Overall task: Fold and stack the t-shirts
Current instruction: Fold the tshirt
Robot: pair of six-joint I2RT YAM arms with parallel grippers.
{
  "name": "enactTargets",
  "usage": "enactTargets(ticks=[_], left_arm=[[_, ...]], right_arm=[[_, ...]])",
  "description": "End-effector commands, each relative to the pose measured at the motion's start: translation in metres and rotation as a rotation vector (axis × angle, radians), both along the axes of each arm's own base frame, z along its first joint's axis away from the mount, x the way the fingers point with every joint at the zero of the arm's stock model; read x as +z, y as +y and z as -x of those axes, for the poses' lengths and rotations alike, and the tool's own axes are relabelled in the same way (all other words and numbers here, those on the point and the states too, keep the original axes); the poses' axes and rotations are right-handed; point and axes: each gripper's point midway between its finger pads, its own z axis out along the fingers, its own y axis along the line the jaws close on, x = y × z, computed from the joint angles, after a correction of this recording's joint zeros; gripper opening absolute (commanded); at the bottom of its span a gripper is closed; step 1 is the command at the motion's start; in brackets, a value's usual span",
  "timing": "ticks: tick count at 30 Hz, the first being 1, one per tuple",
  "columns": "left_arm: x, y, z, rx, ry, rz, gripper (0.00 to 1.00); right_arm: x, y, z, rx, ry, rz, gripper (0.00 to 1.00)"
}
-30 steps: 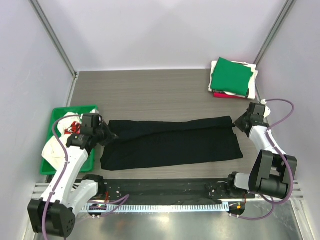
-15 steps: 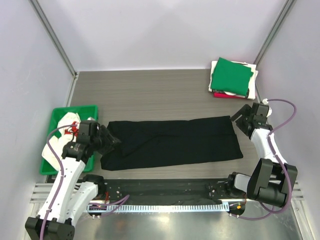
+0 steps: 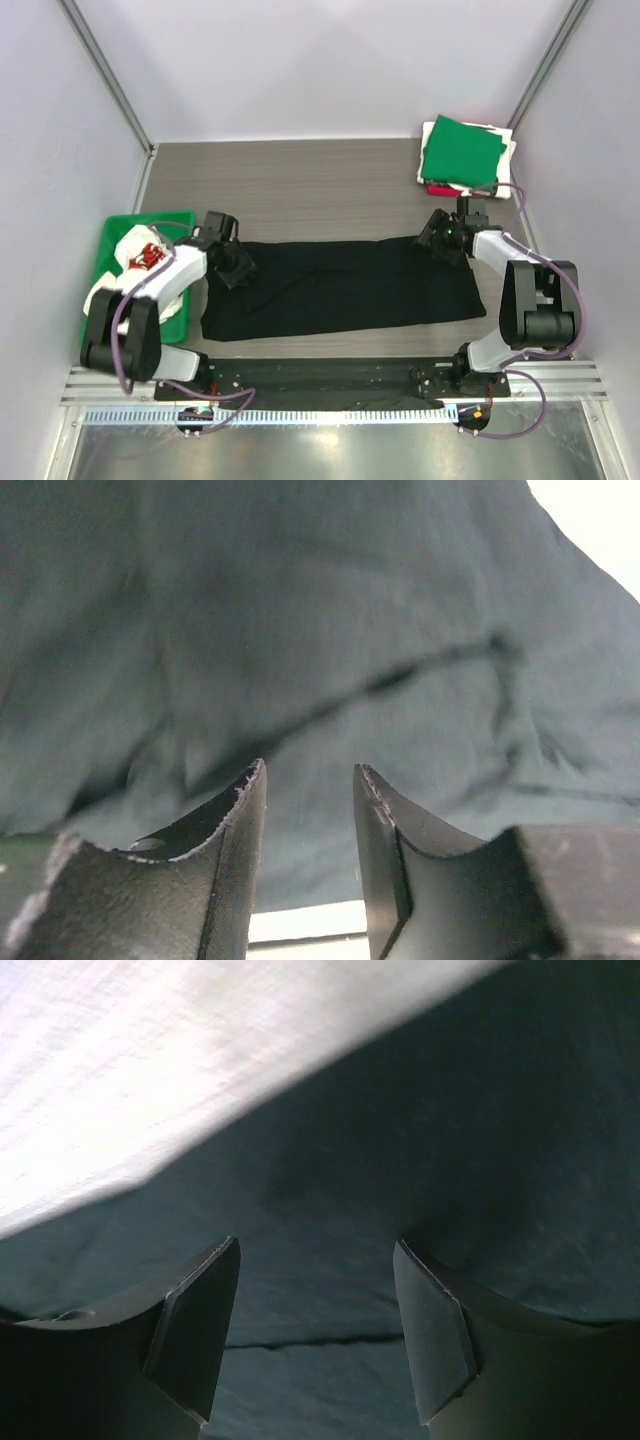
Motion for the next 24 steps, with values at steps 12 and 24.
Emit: enactTargets(ticks=[12, 24], left_arm=[[-0.063, 0.004, -0.091, 0.004, 0.072, -0.166, 0.38], [-0.029, -0.068, -0.255, 0.021, -0.050, 0.025, 0.34]], right_arm=[[-0.033, 0.036, 0.080, 0.041, 0.167, 0.008, 0.61], [0.001, 0.150, 0.170, 0.256, 0.157, -0.164, 0.58]])
